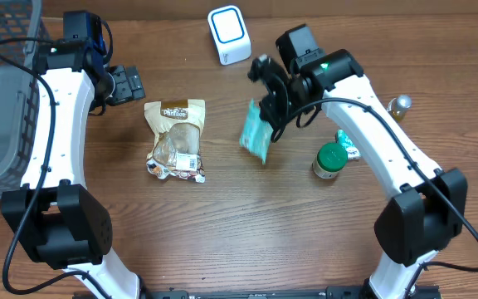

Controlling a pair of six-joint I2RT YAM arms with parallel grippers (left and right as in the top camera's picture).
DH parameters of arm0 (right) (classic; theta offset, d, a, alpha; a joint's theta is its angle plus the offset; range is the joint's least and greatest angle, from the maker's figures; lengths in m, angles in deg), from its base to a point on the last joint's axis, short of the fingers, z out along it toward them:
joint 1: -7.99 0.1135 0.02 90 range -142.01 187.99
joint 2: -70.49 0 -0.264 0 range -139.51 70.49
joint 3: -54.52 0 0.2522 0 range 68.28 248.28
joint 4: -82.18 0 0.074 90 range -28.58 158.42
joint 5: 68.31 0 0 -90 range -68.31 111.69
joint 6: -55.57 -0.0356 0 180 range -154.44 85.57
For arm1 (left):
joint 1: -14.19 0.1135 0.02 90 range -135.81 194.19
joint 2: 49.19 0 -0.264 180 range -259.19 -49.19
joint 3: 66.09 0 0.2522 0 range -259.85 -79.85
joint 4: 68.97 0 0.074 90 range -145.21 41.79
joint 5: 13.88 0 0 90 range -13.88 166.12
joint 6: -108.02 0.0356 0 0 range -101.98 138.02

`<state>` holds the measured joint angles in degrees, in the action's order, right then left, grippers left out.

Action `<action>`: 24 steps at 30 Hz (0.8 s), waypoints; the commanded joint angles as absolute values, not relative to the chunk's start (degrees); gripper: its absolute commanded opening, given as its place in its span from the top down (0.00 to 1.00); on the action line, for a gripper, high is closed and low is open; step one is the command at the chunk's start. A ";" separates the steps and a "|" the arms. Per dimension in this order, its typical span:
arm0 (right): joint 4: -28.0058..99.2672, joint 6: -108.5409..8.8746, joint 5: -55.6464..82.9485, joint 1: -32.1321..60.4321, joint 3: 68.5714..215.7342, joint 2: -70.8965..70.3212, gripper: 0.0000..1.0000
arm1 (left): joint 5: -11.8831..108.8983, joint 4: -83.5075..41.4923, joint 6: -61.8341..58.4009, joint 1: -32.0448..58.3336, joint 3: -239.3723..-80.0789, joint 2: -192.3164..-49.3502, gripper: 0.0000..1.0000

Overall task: Scan the item barcode
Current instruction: 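Carry the light-blue packet right and set it down near the jar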

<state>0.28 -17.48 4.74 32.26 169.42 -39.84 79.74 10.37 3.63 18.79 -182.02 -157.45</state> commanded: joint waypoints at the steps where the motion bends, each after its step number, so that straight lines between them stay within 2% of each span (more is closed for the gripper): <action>1: -2.15 -19.41 8.66 32.32 168.57 -40.91 0.96 | 79.52 10.35 4.74 18.69 -182.92 -157.19 0.01; 3: -2.21 -19.43 13.97 32.32 167.63 -40.91 0.96 | 79.52 10.35 4.74 18.69 -182.92 -157.21 0.00; 5: -2.26 -19.43 18.16 32.32 166.86 -40.91 0.84 | 79.50 10.35 4.74 18.69 -182.92 -157.19 0.00; 6: -2.24 -19.43 19.13 32.32 166.86 -40.93 0.69 | 79.50 10.35 4.74 18.69 -182.92 -157.19 0.00; 7: -1.49 -19.45 20.72 32.32 166.86 -40.93 0.23 | 79.50 10.35 4.74 18.69 -182.92 -157.19 0.00; 8: -0.93 -19.47 21.05 32.32 166.86 -40.93 0.03 | 79.50 10.37 4.74 18.69 -182.92 -157.19 0.00; 10: 1.11 -21.24 21.03 32.35 166.86 -40.93 0.00 | 79.50 10.35 4.74 18.69 -182.92 -157.19 0.00; 15: 5.81 -37.64 17.12 32.87 166.86 -40.93 0.00 | 79.50 10.35 4.74 18.69 -182.92 -157.21 0.01; 19: 7.21 -43.08 2.10 33.11 166.51 -41.26 0.00 | 79.50 10.35 4.74 18.69 -182.92 -157.19 0.01; 24: 9.48 -46.90 1.66 34.99 164.48 -42.88 0.00 | 79.52 10.37 4.74 18.69 -182.92 -157.19 0.01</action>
